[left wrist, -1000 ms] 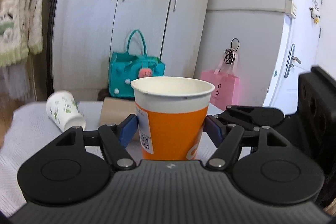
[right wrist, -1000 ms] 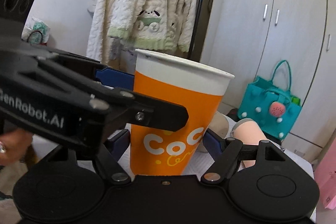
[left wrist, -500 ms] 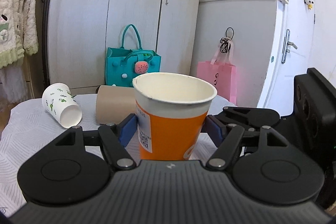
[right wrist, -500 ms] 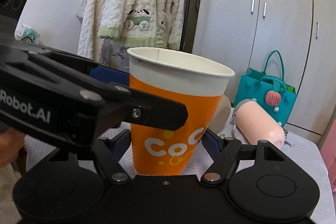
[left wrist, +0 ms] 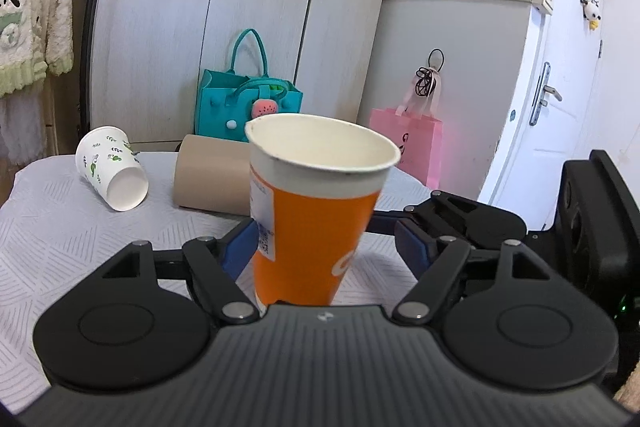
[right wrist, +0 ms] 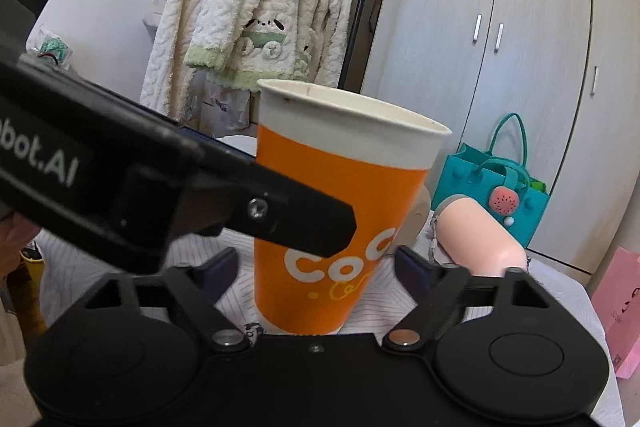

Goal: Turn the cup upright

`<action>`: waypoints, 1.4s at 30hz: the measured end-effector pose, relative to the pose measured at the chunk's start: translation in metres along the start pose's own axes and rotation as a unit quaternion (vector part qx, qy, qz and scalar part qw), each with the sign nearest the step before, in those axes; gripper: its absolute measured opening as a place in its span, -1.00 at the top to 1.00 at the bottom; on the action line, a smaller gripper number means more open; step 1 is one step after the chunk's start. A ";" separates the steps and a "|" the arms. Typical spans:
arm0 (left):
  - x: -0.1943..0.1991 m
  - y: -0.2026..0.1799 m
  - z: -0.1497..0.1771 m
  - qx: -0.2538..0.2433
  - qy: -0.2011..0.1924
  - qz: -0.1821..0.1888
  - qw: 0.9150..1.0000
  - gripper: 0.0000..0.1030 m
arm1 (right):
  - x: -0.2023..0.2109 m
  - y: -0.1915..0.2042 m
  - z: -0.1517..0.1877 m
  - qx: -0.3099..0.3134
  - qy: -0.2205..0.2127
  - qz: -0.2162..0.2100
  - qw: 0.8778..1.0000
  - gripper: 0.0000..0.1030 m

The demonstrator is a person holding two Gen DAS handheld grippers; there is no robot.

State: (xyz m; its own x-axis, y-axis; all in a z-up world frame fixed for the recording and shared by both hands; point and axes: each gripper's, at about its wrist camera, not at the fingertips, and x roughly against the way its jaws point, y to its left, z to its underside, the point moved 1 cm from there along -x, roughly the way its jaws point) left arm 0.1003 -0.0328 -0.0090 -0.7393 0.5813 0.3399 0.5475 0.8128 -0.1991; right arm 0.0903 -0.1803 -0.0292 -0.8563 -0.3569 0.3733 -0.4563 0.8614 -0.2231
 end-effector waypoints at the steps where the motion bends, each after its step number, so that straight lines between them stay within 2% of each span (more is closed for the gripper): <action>1: 0.001 0.000 0.000 0.000 -0.002 0.001 1.000 -0.49 | 0.000 0.000 -0.001 0.001 -0.001 -0.001 1.000 -0.79; 8: 0.006 0.005 -0.002 0.013 0.005 -0.010 1.000 -0.53 | 0.003 -0.001 -0.002 -0.002 0.000 0.006 1.000 -0.82; 10: 0.011 0.007 -0.001 0.018 0.004 -0.017 1.000 -0.60 | 0.007 -0.003 0.000 -0.009 0.006 0.017 1.000 -0.83; 11: 0.014 0.007 -0.001 0.021 0.006 -0.025 0.999 -0.66 | 0.011 -0.004 0.002 -0.018 0.009 0.021 1.000 -0.83; 15: 0.028 0.005 0.000 0.024 0.010 -0.048 0.999 -0.67 | 0.031 -0.010 0.006 -0.059 0.010 0.028 0.998 -0.86; 20: 0.041 -0.006 0.003 0.043 0.017 -0.079 0.996 -0.68 | 0.056 -0.007 0.004 -0.072 0.007 0.046 0.996 -0.86; 30: 0.085 -0.036 0.002 0.026 0.023 -0.123 0.992 -0.78 | 0.116 -0.005 -0.006 -0.115 0.000 0.062 0.991 -0.87; 34: 0.098 -0.040 0.007 0.034 0.035 -0.135 0.990 -0.79 | 0.132 0.001 -0.006 -0.121 0.014 0.090 0.988 -0.96; 38: 0.107 -0.038 0.013 0.045 0.048 -0.152 0.986 -0.87 | 0.146 0.003 -0.002 -0.140 0.023 0.113 0.983 -0.97; 42: 0.116 -0.035 0.017 0.053 0.043 -0.176 0.982 -1.00 | 0.154 0.004 -0.001 -0.155 0.031 0.131 0.979 -1.00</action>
State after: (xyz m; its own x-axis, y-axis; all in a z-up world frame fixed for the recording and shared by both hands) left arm -0.0112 0.0071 0.0221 -0.8372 0.2620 0.4800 0.2171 0.9649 -0.1478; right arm -0.0434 -0.2312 0.0279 -0.9136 -0.0948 0.3954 -0.1192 0.9922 -0.0375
